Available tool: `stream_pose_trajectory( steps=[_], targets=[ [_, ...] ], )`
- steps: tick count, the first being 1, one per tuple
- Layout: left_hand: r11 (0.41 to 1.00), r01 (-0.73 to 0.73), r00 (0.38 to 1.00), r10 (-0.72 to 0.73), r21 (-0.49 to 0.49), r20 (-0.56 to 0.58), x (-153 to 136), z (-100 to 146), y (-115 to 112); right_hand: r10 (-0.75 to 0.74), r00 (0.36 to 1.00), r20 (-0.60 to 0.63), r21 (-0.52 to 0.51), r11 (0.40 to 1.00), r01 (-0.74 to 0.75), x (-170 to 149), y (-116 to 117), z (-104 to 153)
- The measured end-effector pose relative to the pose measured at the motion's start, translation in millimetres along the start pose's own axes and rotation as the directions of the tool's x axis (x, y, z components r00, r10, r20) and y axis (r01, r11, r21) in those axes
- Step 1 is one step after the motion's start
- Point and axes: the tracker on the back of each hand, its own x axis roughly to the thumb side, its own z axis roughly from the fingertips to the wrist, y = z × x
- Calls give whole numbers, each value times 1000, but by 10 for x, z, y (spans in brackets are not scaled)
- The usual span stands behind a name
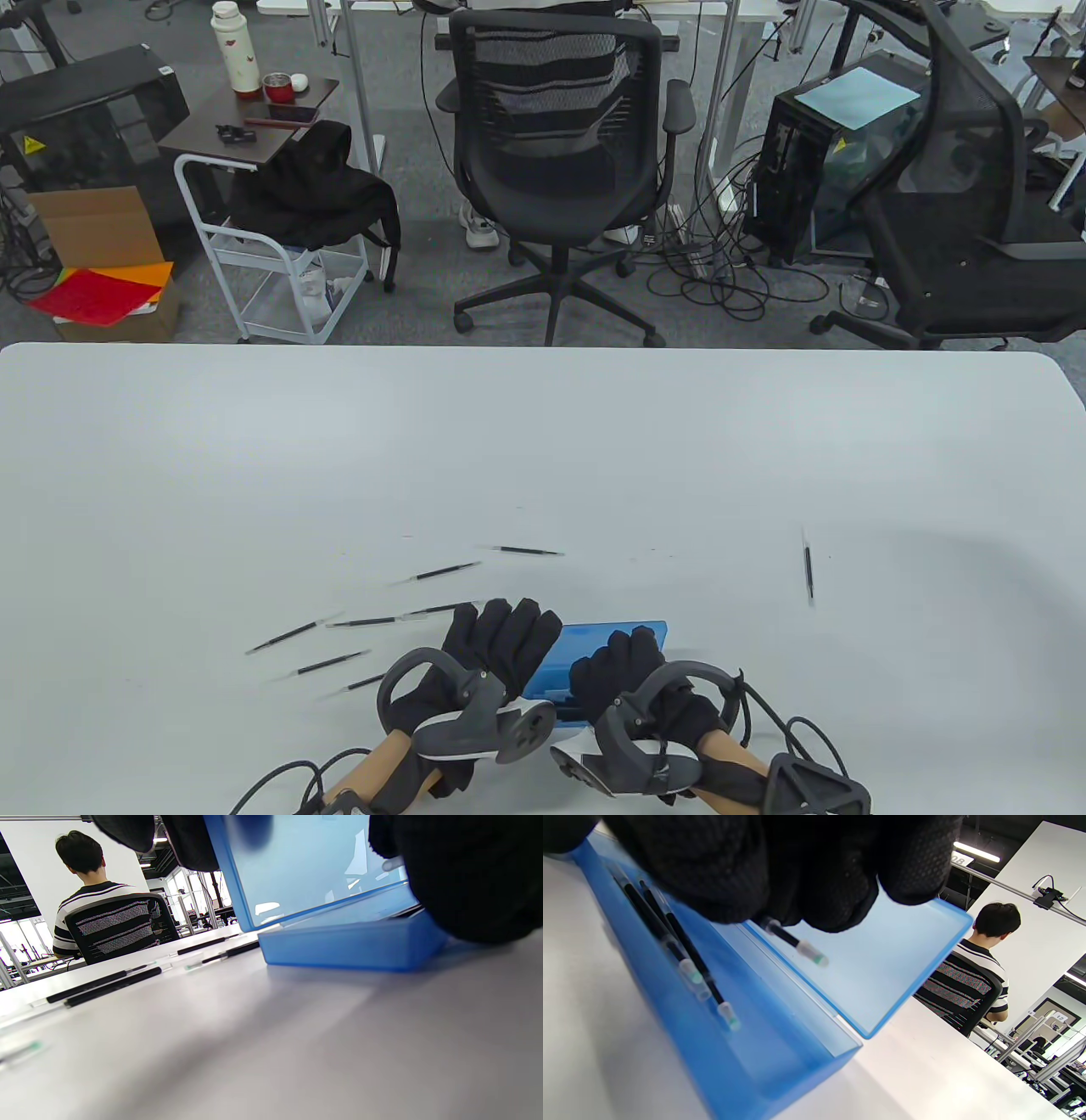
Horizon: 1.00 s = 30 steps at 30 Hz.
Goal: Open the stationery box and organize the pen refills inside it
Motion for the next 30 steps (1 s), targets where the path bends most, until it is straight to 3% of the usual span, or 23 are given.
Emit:
stream_pose_trajectory(
  steps=[15, 23, 30],
  targets=[
    [1000, 7, 1000, -7, 3, -1, 3, 7, 2, -47, 999, 6, -48, 998, 47, 86, -114, 28],
    [1000, 10, 1000, -10, 3, -1, 6, 9, 3, -124, 984, -130, -138, 985, 106, -296, -356, 167],
    [1000, 14, 1000, -14, 4, -3, 9, 11, 6, -166, 912, -375, -161, 981, 112, -1034, -347, 160]
  ],
)
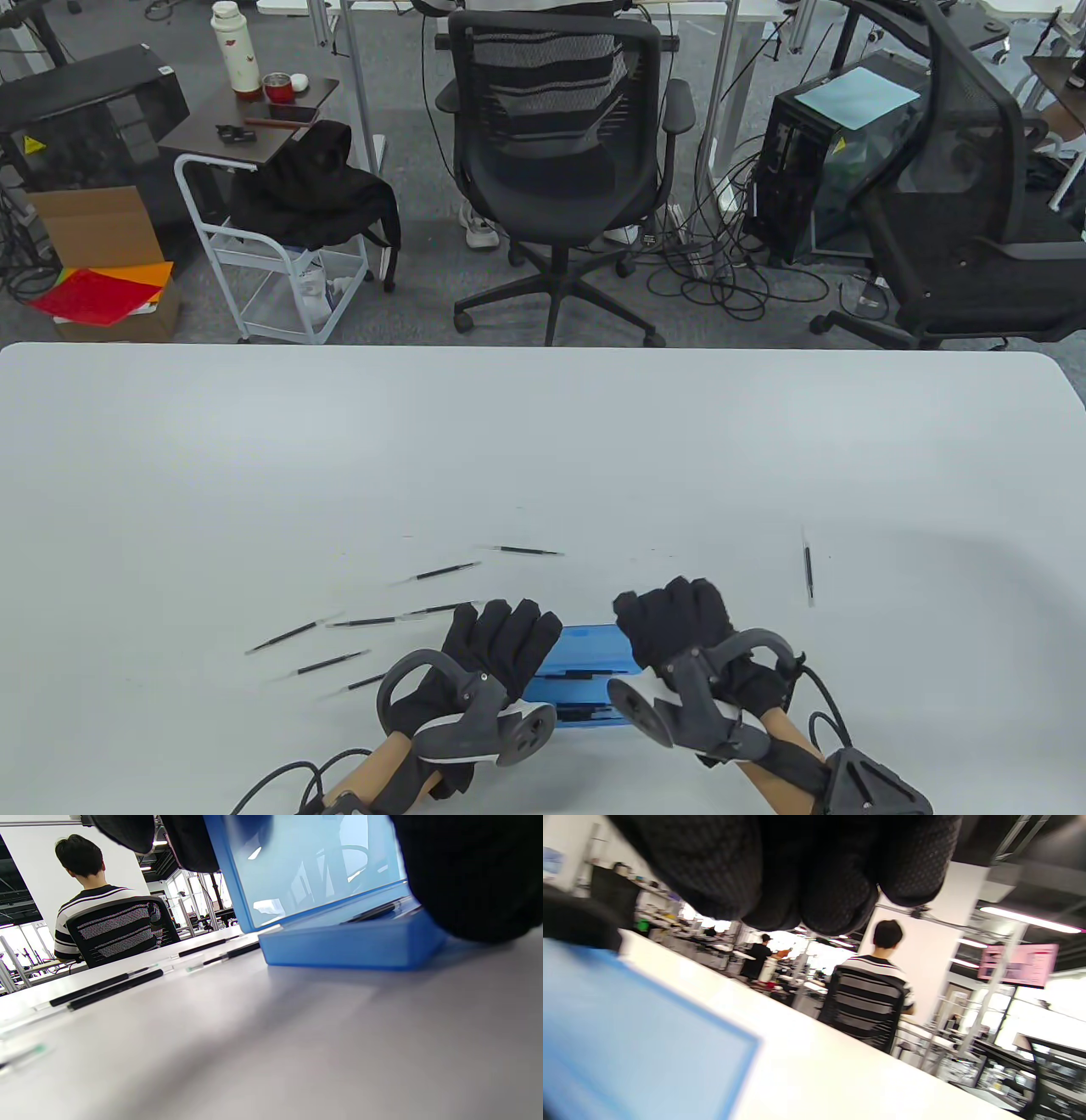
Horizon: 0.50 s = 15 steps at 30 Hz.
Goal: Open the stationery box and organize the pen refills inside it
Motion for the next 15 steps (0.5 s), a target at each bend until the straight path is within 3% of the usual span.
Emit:
stream_pose_trajectory(
  steps=[7, 15],
  targets=[
    [1000, 0, 1000, 0, -1, 0, 1, 1, 1, 46, 969, -242, 127, 992, -15, -666, 438, -282],
    [1000, -3, 1000, 3, -2, 2, 1, 1, -1, 196, 887, -418, 375, 926, -27, -1143, 1130, -349]
  ],
)
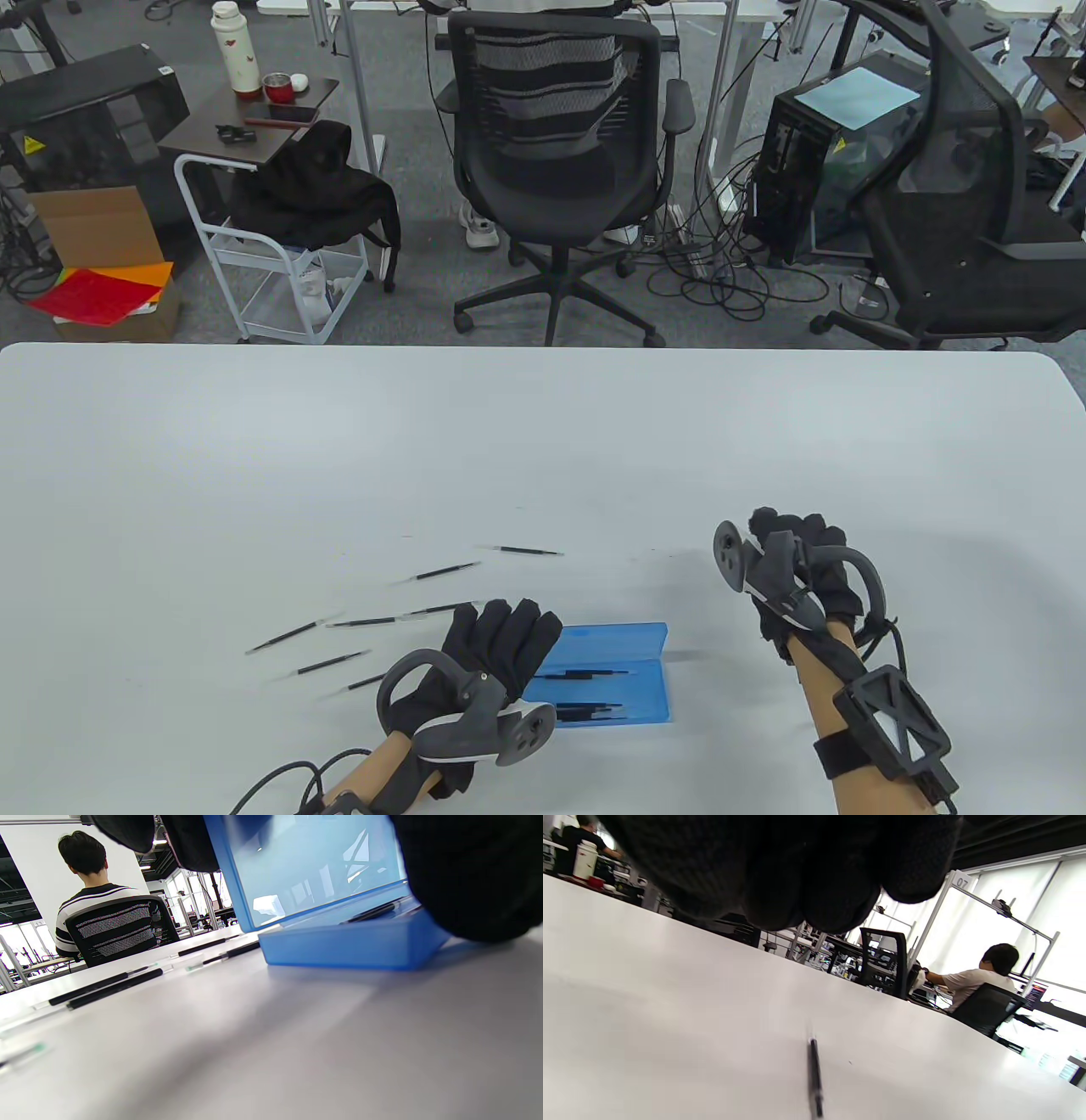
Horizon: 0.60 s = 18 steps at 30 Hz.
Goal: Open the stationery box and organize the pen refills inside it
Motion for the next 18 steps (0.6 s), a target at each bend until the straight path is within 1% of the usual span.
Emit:
stream_pose_trajectory(
  steps=[4, 11, 13, 18],
  targets=[
    [1000, 1, 1000, -1, 1, 0, -1, 0, 1, 20, 997, -78, 103, 995, -12, -67, 224, -129],
    [1000, 2, 1000, -2, 0, 0, -1, 0, 2, 94, 984, -152, 202, 977, -62, -69, 424, -253],
    [1000, 2, 1000, -2, 0, 0, -1, 0, 2, 93, 981, -169, 214, 975, -56, -62, 465, -269],
    [1000, 5, 1000, -5, 1, -1, 0, 1, 4, 145, 970, -194, 262, 961, -91, -61, 613, -328]
  ],
)
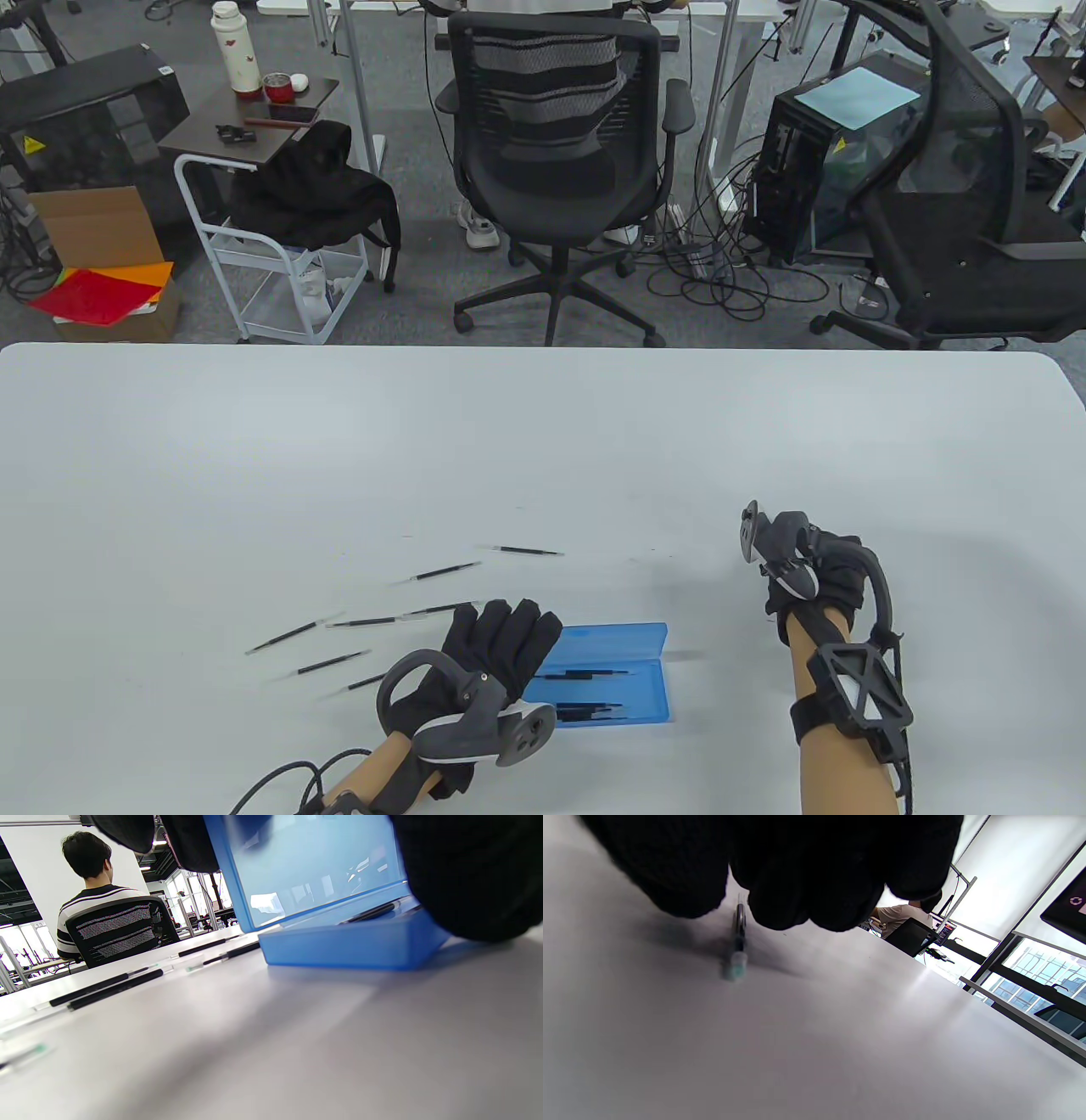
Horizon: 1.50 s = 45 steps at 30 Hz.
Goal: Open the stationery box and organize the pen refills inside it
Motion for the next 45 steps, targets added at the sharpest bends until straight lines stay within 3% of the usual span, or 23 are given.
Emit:
stream_pose_trajectory(
  steps=[28, 45],
  targets=[
    [1000, 0, 1000, 0, -1, -1, 4, 1, 4, -58, 991, -123, 84, 994, 69, -11, 34, 32],
    [1000, -1, 1000, 1, -2, -1, 3, 0, 3, -138, 987, -80, 32, 990, 140, -164, -74, -35]
  ],
)
